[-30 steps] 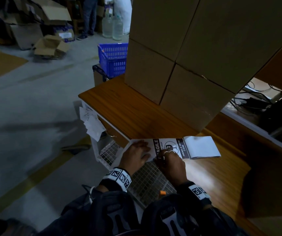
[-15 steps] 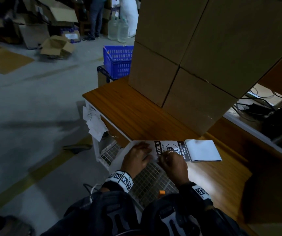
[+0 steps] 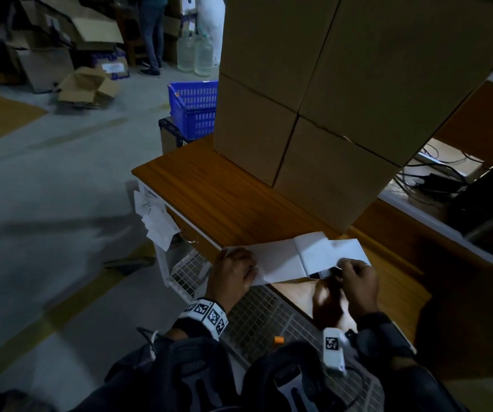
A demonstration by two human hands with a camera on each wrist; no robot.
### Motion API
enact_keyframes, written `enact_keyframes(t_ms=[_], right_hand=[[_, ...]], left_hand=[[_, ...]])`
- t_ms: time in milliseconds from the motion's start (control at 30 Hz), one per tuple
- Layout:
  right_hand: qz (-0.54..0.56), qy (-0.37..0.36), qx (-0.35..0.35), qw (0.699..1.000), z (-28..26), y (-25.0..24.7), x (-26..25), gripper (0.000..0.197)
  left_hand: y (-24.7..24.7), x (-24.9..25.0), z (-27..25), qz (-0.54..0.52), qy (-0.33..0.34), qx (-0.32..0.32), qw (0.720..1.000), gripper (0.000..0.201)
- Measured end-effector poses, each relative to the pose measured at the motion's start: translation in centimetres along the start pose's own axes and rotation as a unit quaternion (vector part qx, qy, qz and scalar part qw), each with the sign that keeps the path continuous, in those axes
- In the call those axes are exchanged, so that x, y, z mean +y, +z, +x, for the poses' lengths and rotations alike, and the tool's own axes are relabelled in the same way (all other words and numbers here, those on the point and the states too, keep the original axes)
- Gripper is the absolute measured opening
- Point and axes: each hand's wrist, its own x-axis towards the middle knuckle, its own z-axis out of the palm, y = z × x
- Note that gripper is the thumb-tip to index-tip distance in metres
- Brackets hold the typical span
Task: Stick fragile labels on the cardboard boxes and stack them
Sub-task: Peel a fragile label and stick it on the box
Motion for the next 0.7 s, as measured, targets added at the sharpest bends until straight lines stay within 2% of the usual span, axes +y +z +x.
enact_keyframes(t_ms=[67, 133, 333, 467, 700], right_hand=[[0.051, 0.03, 0.023, 0.998, 1.2, -1.3, 0.5, 0.015], [0.115, 0.051, 0.047, 0.991, 1.4, -2.2, -0.1, 0.017], [0.209, 0.046, 0.154, 0.965, 0.9, -4.4, -2.7, 0.006], [0.22, 0.046, 0.201, 0.954, 0.1, -5.8, -4.1, 0.022], [0.254, 0.002, 0.211, 0.944, -2.7, -7.6, -6.4, 0.013]], left_hand=[[0.4, -0.3, -0.2, 0.019, 0.001, -0.022, 1.0, 0.038], [0.6, -0.5, -0.2, 0.028, 0.001, -0.032, 0.999, 0.046], [0.4, -0.3, 0.5, 0.017, -0.014, -0.029, 0.999, 0.041], [-0.1, 0.0, 0.9, -0.014, -0.024, -0.006, 1.0, 0.02], [-0.4, 0.1, 2.6, 0.049, -0.026, -0.044, 0.997, 0.041]])
